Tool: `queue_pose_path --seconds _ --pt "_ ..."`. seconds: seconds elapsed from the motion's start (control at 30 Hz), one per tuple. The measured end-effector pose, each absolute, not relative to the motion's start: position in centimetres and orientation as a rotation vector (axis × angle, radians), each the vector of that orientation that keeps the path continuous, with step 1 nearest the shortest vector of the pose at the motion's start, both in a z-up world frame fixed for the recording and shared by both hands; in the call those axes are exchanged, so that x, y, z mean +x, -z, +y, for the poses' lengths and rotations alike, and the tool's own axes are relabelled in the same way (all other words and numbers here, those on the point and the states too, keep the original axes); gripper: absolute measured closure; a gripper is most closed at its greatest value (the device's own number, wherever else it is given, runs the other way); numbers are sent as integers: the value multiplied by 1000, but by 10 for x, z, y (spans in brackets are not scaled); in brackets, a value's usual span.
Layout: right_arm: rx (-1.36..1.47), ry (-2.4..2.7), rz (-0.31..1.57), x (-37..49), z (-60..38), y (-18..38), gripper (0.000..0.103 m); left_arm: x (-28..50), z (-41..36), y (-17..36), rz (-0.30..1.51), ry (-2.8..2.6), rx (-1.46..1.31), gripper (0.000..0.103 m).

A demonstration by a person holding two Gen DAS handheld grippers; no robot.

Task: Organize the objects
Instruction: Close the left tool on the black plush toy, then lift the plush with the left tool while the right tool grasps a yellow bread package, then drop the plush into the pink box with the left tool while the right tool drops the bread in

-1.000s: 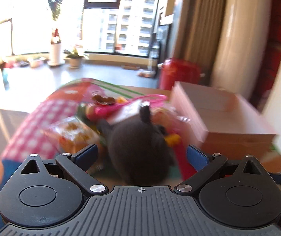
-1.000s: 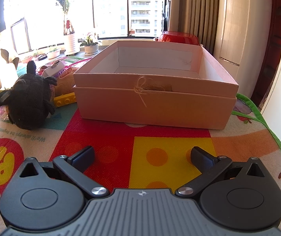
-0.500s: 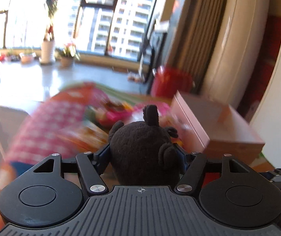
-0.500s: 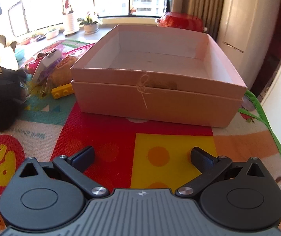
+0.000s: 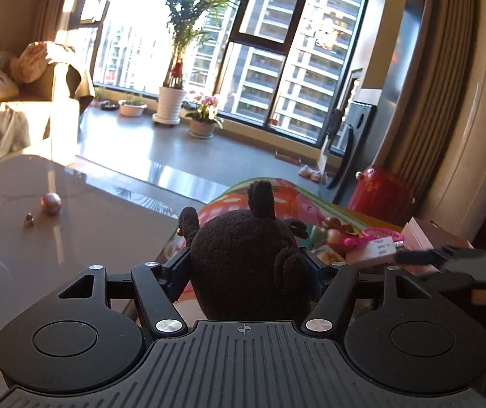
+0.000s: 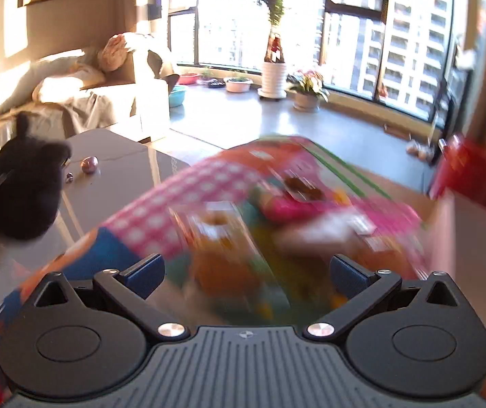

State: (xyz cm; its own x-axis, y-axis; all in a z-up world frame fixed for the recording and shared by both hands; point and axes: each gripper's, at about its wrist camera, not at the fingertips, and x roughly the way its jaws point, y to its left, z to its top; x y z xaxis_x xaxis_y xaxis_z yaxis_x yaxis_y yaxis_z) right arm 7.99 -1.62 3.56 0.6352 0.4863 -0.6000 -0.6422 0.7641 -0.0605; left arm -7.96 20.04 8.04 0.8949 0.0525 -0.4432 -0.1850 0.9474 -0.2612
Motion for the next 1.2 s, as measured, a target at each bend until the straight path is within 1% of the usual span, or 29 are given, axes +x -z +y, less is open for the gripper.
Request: queue_pose_path --seconds 0.03,0.1,0.13,0.17,0.23,0.27,0.3,0.47,0.57,0.67,0.83,0.93,1.03,1.1,1.2 --pt "-298 -650 592 87 -3 -32 7 -82 200 -78 456 -118 -305 32" --pt "-320 -633 639 106 19 -23 21 -83 198 -72 477 -102 -310 32" --pt "-311 -632 683 114 23 -18 24 -85 198 -70 486 -93 -314 32" --pt "-294 -639 726 119 24 -13 31 -86 198 -68 492 -87 -318 32" --pt "-251 -646 788 120 20 -8 38 -90 197 -65 500 -80 -324 32" --pt "-246 -639 796 115 17 -9 46 -94 198 -64 501 -78 -326 32" --pt "-253 -634 799 109 13 -12 47 -96 197 -64 504 -75 -327 32" --pt "-210 -642 810 52 -39 -36 48 -108 168 -64 549 40 -299 32" --pt "-179 -605 782 7 -91 -50 48 -110 132 -68 595 168 -270 32" --pt "-134 -512 736 -27 -147 -55 48 -101 92 -82 591 285 -238 32" --pt "-96 -359 686 -59 -225 -58 48 -39 14 -129 514 444 -180 31" --pt "-63 -305 651 -67 -256 -61 48 21 -23 -144 516 507 -278 29" --pt "-18 -271 638 -66 -276 -58 48 79 -57 -131 577 458 -304 28" --pt "5 -253 648 -63 -283 -55 48 101 -70 -114 617 390 -263 33" --pt "28 -242 635 -60 -290 -57 48 96 -57 -105 527 401 -282 33"
